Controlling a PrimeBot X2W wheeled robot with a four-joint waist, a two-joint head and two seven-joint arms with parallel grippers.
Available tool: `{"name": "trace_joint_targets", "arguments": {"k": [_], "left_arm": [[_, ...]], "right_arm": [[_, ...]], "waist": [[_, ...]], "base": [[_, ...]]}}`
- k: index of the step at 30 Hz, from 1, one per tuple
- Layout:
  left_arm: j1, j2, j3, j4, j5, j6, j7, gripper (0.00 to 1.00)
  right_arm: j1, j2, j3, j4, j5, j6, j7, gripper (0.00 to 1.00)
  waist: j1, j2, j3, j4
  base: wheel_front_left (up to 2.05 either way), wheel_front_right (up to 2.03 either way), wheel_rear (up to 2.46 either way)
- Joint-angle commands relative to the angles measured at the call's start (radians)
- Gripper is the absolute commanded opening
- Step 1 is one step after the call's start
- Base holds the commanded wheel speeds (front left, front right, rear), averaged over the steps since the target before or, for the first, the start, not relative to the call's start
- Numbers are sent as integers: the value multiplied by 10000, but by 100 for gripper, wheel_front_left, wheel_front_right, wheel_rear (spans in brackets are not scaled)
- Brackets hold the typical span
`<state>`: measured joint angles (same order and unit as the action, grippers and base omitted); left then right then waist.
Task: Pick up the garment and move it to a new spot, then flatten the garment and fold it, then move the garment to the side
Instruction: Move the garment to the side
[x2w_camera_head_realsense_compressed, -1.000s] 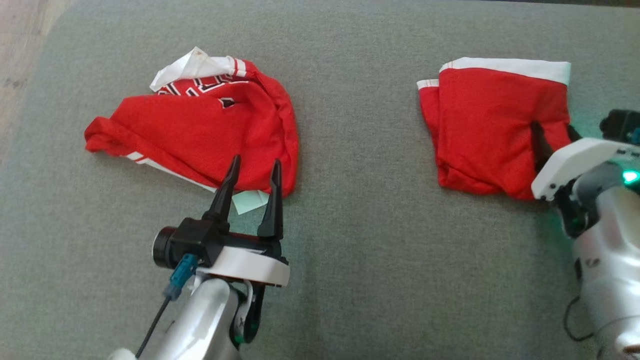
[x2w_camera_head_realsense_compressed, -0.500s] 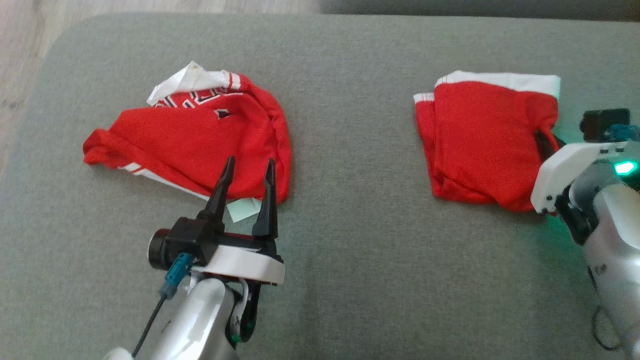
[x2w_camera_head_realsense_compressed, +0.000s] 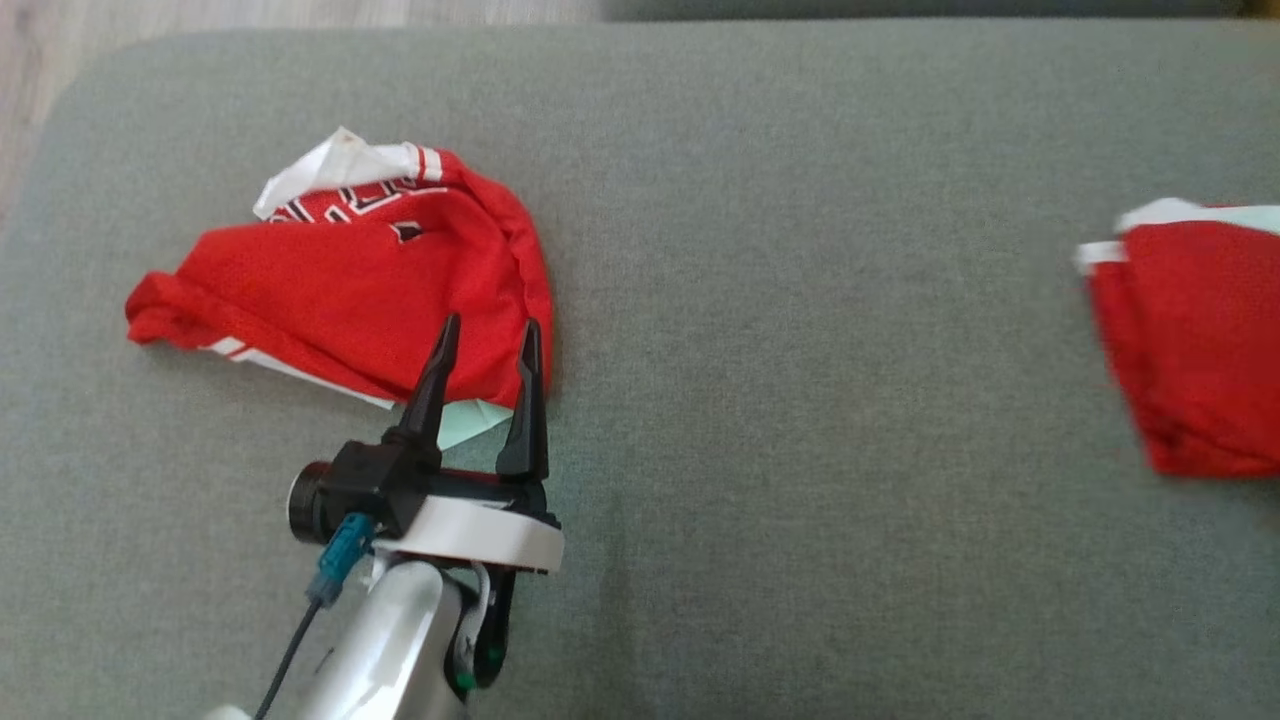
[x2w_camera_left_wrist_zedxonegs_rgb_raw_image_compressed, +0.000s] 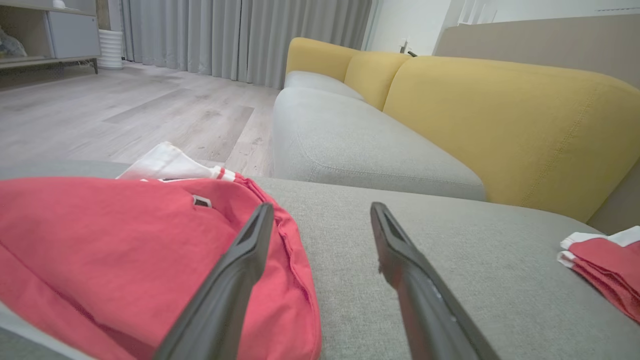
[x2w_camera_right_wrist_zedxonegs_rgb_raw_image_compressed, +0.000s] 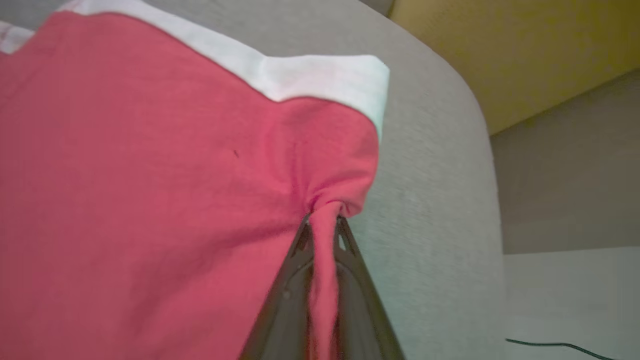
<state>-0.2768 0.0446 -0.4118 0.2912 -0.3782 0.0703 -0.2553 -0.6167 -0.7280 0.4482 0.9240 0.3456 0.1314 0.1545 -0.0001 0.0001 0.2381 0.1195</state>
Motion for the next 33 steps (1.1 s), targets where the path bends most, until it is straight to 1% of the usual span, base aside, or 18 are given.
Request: {"name": "trace_joint_targets", "arguments": {"k": [1, 3, 5, 8, 11, 17, 18, 19, 22, 27, 28, 31, 33], "left_arm": [[-332, 56, 353, -351, 85, 9, -65, 100], [-434, 56, 338, -413, 76, 16, -65, 100], [-546, 56, 314, -464, 73, 22, -65, 100], [-677, 56, 280, -505, 78, 20, -65, 100], [-782, 56, 270, -538, 80, 18, -65, 100], [-861, 56, 255, -484, 91, 43, -65, 100], [-855, 56, 252, -461, 100, 41, -65, 100], [-841, 56, 254, -432, 111, 36, -65, 100], [-771, 56, 295, -344, 158, 6, -65, 100], [-506, 56, 423, -250, 191, -50, -65, 100], [-506, 56, 423, -250, 191, -50, -65, 100], [-280, 56, 532, -206, 170, -63, -65, 100], [-159, 56, 612, -141, 248, -107, -65, 100]], "right_arm": [[-16, -596, 50, -108, -114, -7, -40, 0], [-248, -1065, -126, 90, -321, -7, -142, 0], [-544, -1401, -458, 409, -599, -7, -275, 0], [-997, -1648, -1081, 946, -1138, -7, -561, 0], [-1368, -1609, -1797, 1461, -1726, -7, -846, 0], [-1618, -1055, -2749, 2026, -2629, -7, -1000, 0], [-1630, -946, -2899, 2075, -2792, -7, -1018, 7], [-1634, -826, -3057, 2111, -2947, -7, -1040, 100], [-1647, -541, -3599, 2102, -3536, -7, -1150, 100], [-1540, 297, -4569, 1652, -4354, -7, -1414, 100], [-1540, 297, -4569, 1652, -4354, -7, -1414, 100], [-1401, 1044, -5089, 1071, -4700, -7, -1709, 100], [-1278, 1690, -5452, 529, -4807, -7, -1992, 100]], "waist": [[1, -1, 278, 67], [1, -1, 565, 119], [1, -1, 846, 175], [1, -1, 1141, 248], [1, -1, 1314, 293], [1, -1, 1309, 271], [1, -1, 1259, 256], [1, -1, 1188, 236], [1, -1, 890, 167], [1, -1, 27, 53], [1, -1, 27, 53], [1, -1, -609, 7], [1, -1, -1010, -28]], "base": [[0, 0, 0], [0, 0, 0], [0, 0, 0], [0, 0, 0], [0, 0, 0], [0, 0, 0], [0, 0, 0], [0, 0, 0], [0, 0, 0], [0, 0, 0], [0, 0, 0], [0, 0, 0], [0, 0, 0]]}}
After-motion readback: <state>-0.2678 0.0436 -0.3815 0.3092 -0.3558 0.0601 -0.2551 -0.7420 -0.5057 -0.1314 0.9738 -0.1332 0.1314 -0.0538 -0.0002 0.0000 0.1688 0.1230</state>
